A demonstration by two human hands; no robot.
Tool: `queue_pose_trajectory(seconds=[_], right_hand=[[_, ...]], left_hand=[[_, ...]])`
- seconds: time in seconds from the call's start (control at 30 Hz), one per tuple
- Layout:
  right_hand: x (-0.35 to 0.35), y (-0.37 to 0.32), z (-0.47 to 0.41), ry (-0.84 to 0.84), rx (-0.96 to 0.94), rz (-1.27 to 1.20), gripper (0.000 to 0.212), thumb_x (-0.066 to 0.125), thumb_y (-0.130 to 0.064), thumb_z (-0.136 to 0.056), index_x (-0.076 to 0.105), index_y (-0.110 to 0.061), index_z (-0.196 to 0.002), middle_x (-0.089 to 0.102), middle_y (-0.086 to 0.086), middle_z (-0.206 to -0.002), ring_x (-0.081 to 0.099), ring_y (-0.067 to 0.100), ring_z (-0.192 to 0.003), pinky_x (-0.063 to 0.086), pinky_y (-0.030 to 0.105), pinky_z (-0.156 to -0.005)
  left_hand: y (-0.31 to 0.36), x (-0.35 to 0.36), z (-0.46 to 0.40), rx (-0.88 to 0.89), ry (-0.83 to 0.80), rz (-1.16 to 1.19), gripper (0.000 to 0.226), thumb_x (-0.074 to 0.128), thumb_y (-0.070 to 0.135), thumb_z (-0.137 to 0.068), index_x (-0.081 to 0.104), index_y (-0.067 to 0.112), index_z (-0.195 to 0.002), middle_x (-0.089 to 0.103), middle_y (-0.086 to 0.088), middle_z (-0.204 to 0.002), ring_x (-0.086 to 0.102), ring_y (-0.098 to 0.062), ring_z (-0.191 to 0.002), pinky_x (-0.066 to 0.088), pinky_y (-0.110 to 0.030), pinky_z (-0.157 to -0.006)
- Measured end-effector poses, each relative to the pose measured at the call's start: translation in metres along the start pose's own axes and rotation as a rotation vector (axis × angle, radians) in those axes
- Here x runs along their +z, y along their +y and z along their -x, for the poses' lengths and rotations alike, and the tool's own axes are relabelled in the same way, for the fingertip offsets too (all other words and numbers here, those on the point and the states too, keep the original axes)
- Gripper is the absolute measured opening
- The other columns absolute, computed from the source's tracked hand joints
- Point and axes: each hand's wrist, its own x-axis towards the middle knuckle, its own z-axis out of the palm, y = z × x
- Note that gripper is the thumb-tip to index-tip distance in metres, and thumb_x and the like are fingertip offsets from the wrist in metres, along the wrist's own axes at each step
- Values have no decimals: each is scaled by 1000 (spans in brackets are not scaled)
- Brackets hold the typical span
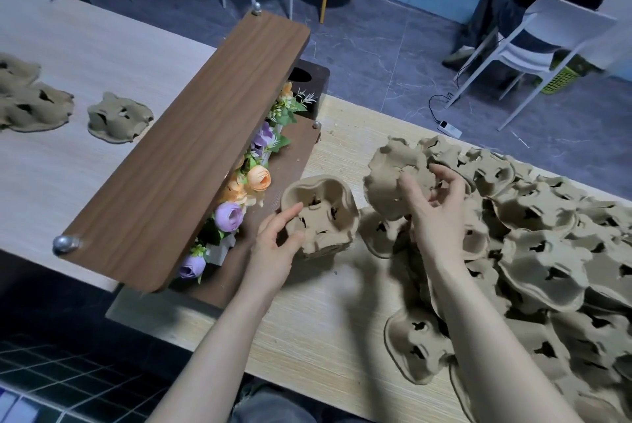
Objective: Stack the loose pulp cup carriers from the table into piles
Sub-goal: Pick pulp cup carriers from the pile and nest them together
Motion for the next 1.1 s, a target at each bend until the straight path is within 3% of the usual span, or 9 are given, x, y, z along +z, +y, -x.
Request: queue_pose_trajectory(seconds=[0.1,0.23,0.4,0.53,0.63,0.77,0.9,1.0,1.1], right_hand=[[3,-4,18,-85,-60,-139,44,70,-65,-66,48,-52,-102,52,-8,-94,50,24,-79,43,52,-75],[17,-12,48,-153,-245,-150,47,71,-53,-71,48,-39,-109,55,-13,-97,50,6,-75,47,33,-73],[31,-2,58,-348,-344,-127,49,78,-35,-76,43,-36,-111,56,-20,-88,54,9,-65,48,29,-66],[29,8,55,-414,-387,-46,44,79,-27,-77,45,-32,-105,55,-24,-92,53,14,-64,47,31,-65],[22,12,52,-461,-336,-12,34,77,-25,-82,50,-28,-102,56,-26,-86,52,4,-66,44,21,-66],[19,12,49,-468,-248,-97,25,55,-55,-85,57,-34,-98,58,3,-89,56,11,-73,43,27,-66],[21,7,49,-476,-163,-118,36,58,-68,-78,60,-37,-97,60,11,-90,59,15,-74,42,23,-64],[26,7,47,-374,-164,-45,17,68,-50,-82,60,-42,-95,63,5,-87,59,18,-72,45,27,-65],[31,5,39,-316,-114,-75,3,66,-23,-91,68,-25,-91,66,-5,-73,54,14,-59,43,27,-58]], left_hand=[[1,2,1,-23,-4,57,28,67,37,-83,70,50,-108,52,5,-136,50,-10,-127,39,-37,-111],[9,5,4,-50,-27,131,31,53,28,-101,75,46,-88,62,4,-126,56,-3,-112,41,-36,-104],[11,2,4,-132,40,187,29,42,35,-104,67,26,-115,66,11,-122,53,-8,-125,35,-43,-115],[12,0,7,-197,21,301,48,38,57,-99,60,29,-132,64,9,-128,53,-5,-119,35,-42,-110],[16,-3,11,-153,-21,339,24,45,34,-103,66,31,-113,66,14,-118,56,7,-101,41,-32,-97],[7,-4,9,-75,-28,275,30,57,14,-96,66,24,-69,61,-4,-102,55,-10,-96,38,-27,-84],[-1,-4,8,-30,-14,269,27,70,13,-88,57,17,-65,52,-7,-89,49,-13,-84,35,-30,-80],[-6,-2,9,0,10,288,29,78,16,-80,58,20,-59,54,-1,-82,51,-7,-75,37,-25,-74],[-7,-1,10,10,13,256,28,81,26,-77,60,18,-60,57,-5,-89,54,-8,-80,39,-26,-77]])
